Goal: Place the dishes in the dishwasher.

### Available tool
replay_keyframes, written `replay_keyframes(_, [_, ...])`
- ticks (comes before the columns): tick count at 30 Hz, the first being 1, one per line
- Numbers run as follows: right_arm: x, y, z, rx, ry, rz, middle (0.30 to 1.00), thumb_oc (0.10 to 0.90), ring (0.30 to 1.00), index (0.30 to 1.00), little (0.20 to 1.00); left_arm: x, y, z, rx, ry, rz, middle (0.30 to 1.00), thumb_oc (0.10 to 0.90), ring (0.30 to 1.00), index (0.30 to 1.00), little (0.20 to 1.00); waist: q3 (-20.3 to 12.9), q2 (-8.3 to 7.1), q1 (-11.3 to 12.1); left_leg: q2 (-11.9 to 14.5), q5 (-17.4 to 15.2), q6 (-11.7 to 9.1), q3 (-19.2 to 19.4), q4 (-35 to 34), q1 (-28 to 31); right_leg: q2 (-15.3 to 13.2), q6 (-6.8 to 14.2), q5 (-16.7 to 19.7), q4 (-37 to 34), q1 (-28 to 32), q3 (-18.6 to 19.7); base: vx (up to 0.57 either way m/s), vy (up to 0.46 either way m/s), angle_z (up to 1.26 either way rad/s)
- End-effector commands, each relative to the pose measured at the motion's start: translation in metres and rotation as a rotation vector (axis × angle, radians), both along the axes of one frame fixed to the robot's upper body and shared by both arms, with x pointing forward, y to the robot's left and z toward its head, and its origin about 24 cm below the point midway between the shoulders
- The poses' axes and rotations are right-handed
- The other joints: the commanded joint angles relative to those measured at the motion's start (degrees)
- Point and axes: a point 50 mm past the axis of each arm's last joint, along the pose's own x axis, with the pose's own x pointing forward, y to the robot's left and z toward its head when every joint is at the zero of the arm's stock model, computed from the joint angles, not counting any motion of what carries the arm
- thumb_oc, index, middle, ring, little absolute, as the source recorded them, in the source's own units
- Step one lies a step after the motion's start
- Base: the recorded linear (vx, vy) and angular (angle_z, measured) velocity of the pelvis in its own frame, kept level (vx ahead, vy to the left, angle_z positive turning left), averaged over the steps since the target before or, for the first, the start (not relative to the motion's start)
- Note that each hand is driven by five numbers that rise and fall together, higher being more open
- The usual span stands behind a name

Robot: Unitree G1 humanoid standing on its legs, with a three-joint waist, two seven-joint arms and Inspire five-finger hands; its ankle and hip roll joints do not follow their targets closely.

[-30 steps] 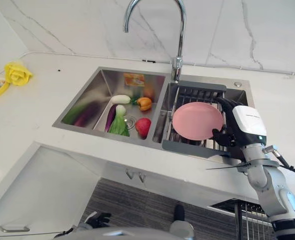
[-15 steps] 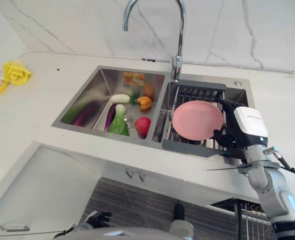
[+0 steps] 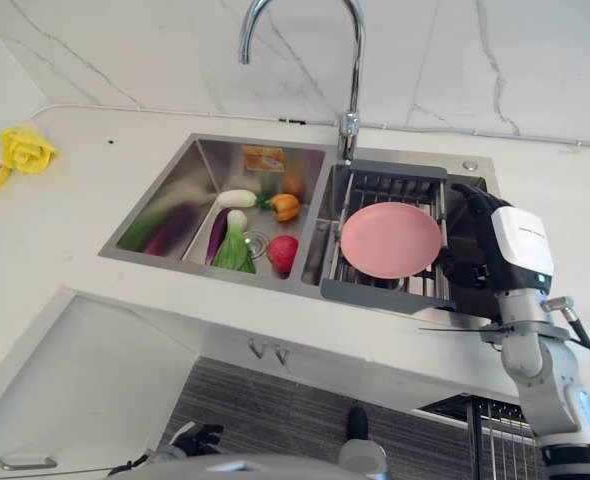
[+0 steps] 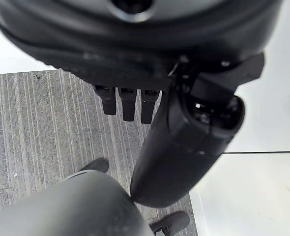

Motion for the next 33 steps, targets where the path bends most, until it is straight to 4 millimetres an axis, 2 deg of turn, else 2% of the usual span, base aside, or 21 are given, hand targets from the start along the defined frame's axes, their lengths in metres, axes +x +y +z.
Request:
replay_keyframes(1, [0.000,0.007,0.045,0.027,-0.267,0.043,0.900,0.800,0.900,0.900,0.900,-0.016,0.026,-0.002,0.096,0.090,-0.041,0.900,0.800,0.900,0.900,0.900,-3.1,-5.59,0.0,-1.4,-1.9,0.2,1.3,0.1,1.1,-1.0,3.0,-9.5,1.1,7.2,1.9,0.00,0.000,0.00])
replay_keyframes(13, [0.001,0.008,0.046,-0.027,-0.182,0.110,0.900,0.800,0.900,0.900,0.900,-0.013,0.029,-0.001,0.091,0.084,-0.062,0.900,0.800,0.900,0.900,0.900,-3.0,-5.83,0.0,-1.6,-2.0,0.3,1.6,0.1,1.2,-1.1,3.2,-9.2,1.1,6.9,2.1,0.00,0.000,0.00])
replay_keyframes(18, [0.004,0.007,0.040,-0.031,-0.086,0.146,0.900,0.800,0.900,0.900,0.900,-0.013,0.029,0.000,0.081,0.088,-0.068,0.900,0.800,0.900,0.900,0.900,-3.0,-6.22,0.1,-1.6,-2.1,0.3,1.6,0.1,1.3,-1.1,3.2,-9.0,1.1,6.9,2.3,0.00,0.000,0.00])
replay_keyframes(27, [0.020,0.004,0.032,-0.029,0.079,0.217,0.900,0.800,0.900,0.900,0.900,-0.012,0.032,0.000,0.072,0.094,-0.096,0.900,0.800,0.900,0.900,0.900,-3.0,-6.85,0.8,-1.6,-1.8,0.2,1.7,0.1,1.2,-1.2,3.3,-8.7,1.1,6.8,2.2,0.00,0.000,-0.01])
replay_keyframes(33, [0.029,0.010,0.022,-0.055,0.199,0.294,0.900,0.800,0.900,0.900,0.900,-0.011,0.031,0.000,0.057,0.102,-0.117,0.900,0.800,0.900,0.900,0.900,-3.2,-7.31,1.4,-1.4,-1.5,0.1,1.4,0.1,1.1,-1.2,3.2,-8.8,1.1,6.9,1.7,0.00,0.000,0.00])
